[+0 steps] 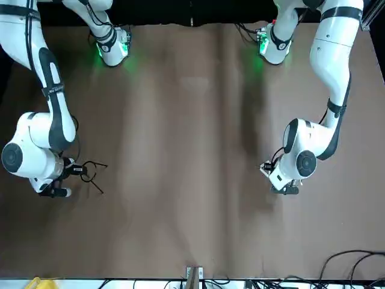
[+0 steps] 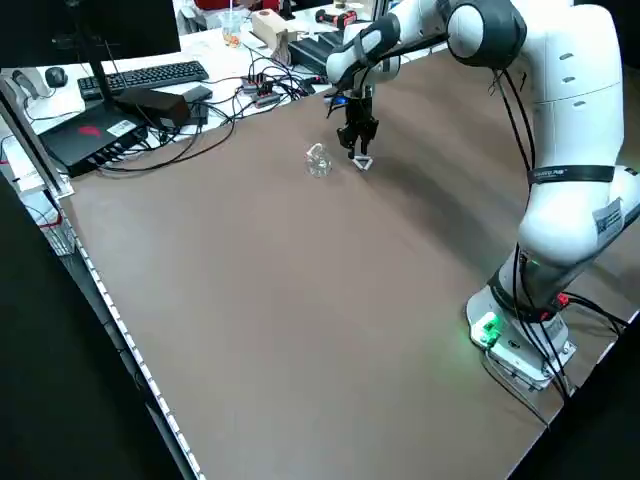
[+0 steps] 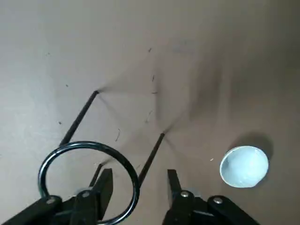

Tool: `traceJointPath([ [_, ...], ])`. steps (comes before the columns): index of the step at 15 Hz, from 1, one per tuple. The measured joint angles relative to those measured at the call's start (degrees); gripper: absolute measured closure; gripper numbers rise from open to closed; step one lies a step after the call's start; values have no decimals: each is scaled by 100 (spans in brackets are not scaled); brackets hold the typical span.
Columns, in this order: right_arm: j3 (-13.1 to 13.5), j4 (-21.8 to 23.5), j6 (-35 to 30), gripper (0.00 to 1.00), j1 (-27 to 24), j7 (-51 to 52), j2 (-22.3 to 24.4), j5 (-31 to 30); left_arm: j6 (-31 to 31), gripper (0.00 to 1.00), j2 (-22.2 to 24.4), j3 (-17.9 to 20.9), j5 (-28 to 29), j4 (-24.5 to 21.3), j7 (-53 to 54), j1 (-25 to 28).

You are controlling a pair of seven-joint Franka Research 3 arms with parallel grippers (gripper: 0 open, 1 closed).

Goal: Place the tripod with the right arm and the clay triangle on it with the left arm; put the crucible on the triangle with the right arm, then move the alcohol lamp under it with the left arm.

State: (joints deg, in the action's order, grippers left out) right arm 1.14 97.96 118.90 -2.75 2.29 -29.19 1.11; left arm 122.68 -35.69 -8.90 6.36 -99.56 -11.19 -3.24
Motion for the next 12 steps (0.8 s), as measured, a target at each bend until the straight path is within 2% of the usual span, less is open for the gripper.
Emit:
traceJointPath([
  [3, 1, 0, -1, 49, -3, -9, -66, 0, 35, 50, -42, 0, 152, -36, 0, 0],
  [4, 1, 0, -1, 50, -3, -9, -72, 0, 44, 54, -53, 0, 154, -50, 0, 1],
  [6, 2, 0, -2, 67, -4, -13, -73, 0, 54, 55, -57, 0, 154, -94, 0, 1],
  [7, 2, 0, -2, 68, -4, -13, -73, 0, 55, 55, -57, 0, 155, -110, 1, 1],
  [8, 2, 0, -3, 75, -4, -16, -73, 0, 55, 56, -58, 0, 155, -128, 1, 1],
  [9, 2, 0, -3, 75, -4, -16, -73, 0, 55, 56, -62, 1, 155, -145, 2, 1],
  [10, 1, 0, -3, 79, -4, -16, -73, 0, 55, 56, -70, 0, 155, -159, 2, 1],
  [11, 31, -16, -5, 88, -6, -37, -71, -74, 57, 56, -80, 0, 155, -169, 2, 1],
  [12, 50, -23, -9, 89, -25, -35, -72, -63, 59, 56, -91, 1, 155, -174, 3, 1],
])
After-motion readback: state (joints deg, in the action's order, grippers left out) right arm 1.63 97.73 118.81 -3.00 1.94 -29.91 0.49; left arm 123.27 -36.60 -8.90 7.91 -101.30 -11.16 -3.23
